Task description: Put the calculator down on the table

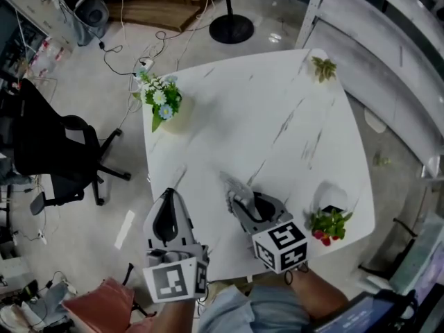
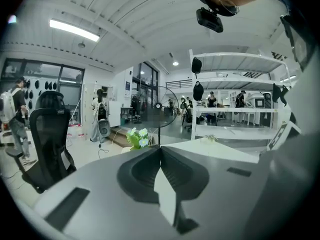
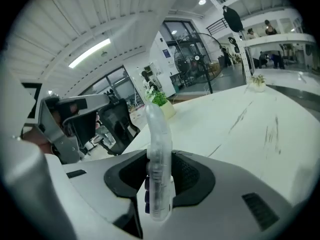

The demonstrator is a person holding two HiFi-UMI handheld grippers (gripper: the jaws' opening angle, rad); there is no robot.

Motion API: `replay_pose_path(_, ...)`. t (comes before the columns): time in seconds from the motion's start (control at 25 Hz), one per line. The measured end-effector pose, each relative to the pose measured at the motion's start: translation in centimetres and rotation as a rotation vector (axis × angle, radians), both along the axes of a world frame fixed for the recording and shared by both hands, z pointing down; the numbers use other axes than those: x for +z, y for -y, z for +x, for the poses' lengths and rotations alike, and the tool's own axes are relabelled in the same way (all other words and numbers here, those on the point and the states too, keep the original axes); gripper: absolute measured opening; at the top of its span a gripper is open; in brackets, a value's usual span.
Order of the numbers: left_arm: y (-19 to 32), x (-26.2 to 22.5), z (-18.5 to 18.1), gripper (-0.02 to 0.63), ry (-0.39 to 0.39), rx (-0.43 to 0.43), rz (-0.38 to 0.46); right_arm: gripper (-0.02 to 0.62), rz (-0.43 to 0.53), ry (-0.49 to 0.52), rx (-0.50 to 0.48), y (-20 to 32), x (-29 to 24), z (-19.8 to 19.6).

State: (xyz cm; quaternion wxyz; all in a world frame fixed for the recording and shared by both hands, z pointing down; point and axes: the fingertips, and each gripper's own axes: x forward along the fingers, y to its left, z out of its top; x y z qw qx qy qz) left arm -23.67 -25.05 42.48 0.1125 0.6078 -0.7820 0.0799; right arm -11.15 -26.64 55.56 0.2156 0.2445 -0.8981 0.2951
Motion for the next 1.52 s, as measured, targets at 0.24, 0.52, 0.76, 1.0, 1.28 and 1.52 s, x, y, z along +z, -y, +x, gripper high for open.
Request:
replay_pose_path(0.24, 0.6, 1.5, -1.0, 0.008, -0.024, -0.002, -0.027, 0.149, -0.08, 0.017, 0.037, 1.0, 0.7, -0.7)
replay_pose_path(0.52, 1.6, 1.9, -1.7, 0.008, -0.031, 0.007, -0.022, 0.158, -0.159, 0.014, 0.122, 2.7, 1.8, -0.4)
replay_pose_path(0.76, 2.3, 2.5, -1.8, 0.008, -0.041, 0.018, -0.039, 0.16, -0.242, 0.045, 0.183, 3.8, 2.8, -0.1)
replay_pose_path(1.0, 2.7, 2.9, -2.1, 0.008, -0.052, 0.011, -0.049, 0.163, -0.277, 0.026, 0.21, 4.1, 4.1, 0.3)
replay_pose_path(1.28, 3.0, 3.4, -2.0, 0.008, -0.052, 0.028, -0.059, 0.179, -0.229, -0.036, 0.205, 4.6, 4.9, 0.8)
replay_pose_path(1.52, 3.4, 3.2, -1.8, 0.008, -0.055, 0.034, -0.043, 0.147, -0.199, -0.073, 0.215, 4.9, 5.1, 1.3)
